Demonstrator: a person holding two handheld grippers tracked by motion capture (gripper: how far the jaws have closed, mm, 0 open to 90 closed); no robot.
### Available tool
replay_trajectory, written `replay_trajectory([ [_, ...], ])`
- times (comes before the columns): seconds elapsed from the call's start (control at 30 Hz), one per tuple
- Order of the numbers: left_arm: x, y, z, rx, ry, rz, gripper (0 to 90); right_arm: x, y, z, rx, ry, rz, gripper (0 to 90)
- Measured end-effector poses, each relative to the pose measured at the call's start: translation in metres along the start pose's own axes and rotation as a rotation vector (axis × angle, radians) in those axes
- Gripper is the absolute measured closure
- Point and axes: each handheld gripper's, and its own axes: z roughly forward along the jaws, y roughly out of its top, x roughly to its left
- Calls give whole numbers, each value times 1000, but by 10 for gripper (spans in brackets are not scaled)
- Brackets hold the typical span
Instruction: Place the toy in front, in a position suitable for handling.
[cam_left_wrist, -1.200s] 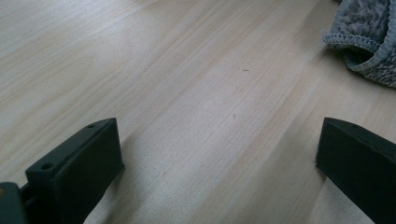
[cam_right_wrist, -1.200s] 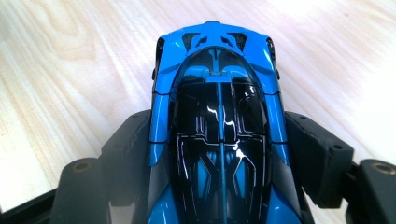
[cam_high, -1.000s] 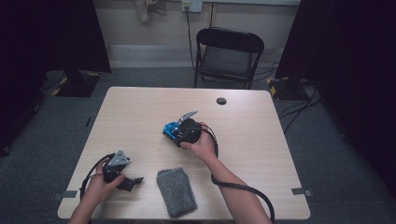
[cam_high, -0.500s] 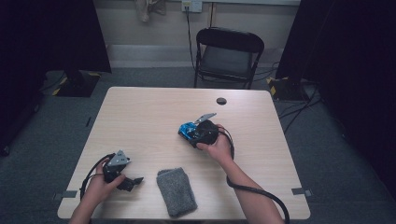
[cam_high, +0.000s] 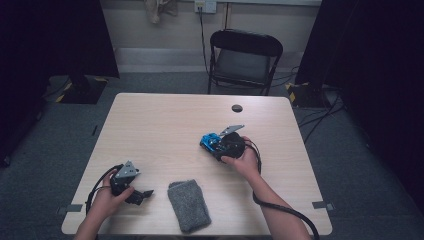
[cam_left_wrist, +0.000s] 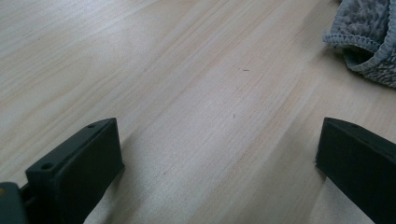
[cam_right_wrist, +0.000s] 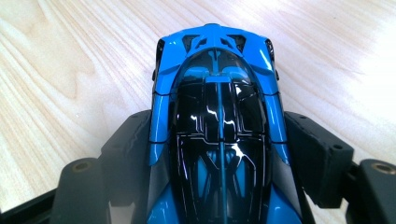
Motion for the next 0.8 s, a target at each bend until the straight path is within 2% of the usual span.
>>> replay_trajectory([
  [0.23, 0, 0, 0, 0, 0, 0, 0, 2, -6, 1, 6, 7, -20, 283],
  [0.3, 0, 0, 0, -1, 0, -2, 0, 2, -9, 1, 3, 20, -8, 283],
  [0.57, 0, 0, 0, 0, 0, 0, 0, 3, -23, -1, -7, 40, -13, 282],
  [0.8, 0, 0, 0, 0, 0, 0, 0, 1, -26, -1, -2, 51, -31, 281],
])
